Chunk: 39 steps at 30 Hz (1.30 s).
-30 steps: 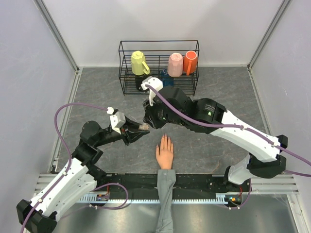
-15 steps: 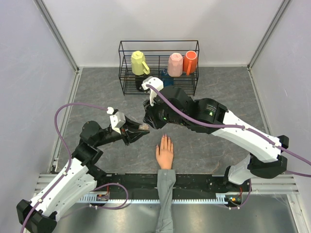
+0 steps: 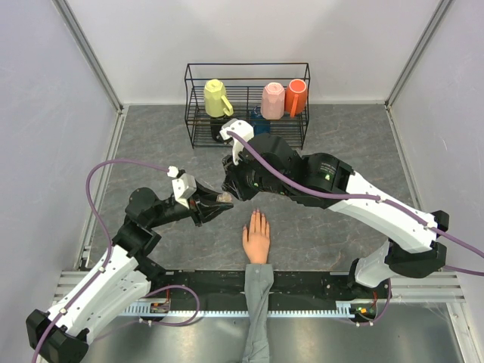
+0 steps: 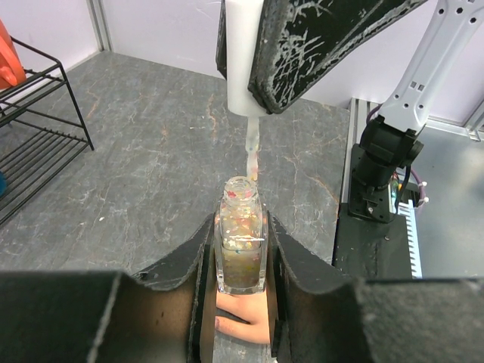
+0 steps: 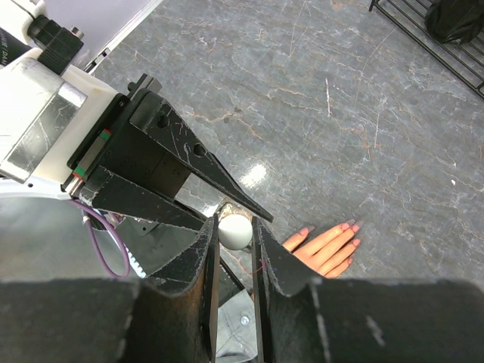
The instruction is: Paint the nails
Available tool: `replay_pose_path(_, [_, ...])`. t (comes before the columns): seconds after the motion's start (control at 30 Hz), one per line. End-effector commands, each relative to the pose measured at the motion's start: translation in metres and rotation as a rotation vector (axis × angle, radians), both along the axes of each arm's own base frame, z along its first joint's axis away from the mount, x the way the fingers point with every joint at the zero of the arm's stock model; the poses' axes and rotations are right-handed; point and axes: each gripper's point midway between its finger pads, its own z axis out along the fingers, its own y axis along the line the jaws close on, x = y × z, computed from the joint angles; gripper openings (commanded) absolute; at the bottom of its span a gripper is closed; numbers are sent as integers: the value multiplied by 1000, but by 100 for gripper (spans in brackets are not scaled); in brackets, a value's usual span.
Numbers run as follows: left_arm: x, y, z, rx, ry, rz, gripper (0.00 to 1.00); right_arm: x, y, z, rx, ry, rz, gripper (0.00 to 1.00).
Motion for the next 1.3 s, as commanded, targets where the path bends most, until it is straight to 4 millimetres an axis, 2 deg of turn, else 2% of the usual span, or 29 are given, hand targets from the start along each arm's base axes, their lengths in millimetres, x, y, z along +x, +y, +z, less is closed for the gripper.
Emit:
replay_pose_path(0.0, [-3, 0, 7, -15, -49, -21, 2, 3, 8, 10, 39, -23, -4, 0])
replay_pose_path(0.3, [-4, 1, 8, -17, -53, -16, 2, 3, 7, 1, 17, -15, -6, 0])
replay_pose_path(1.27, [-1, 2, 8, -19, -52, -2, 2, 1, -4, 6, 28, -25, -17, 0])
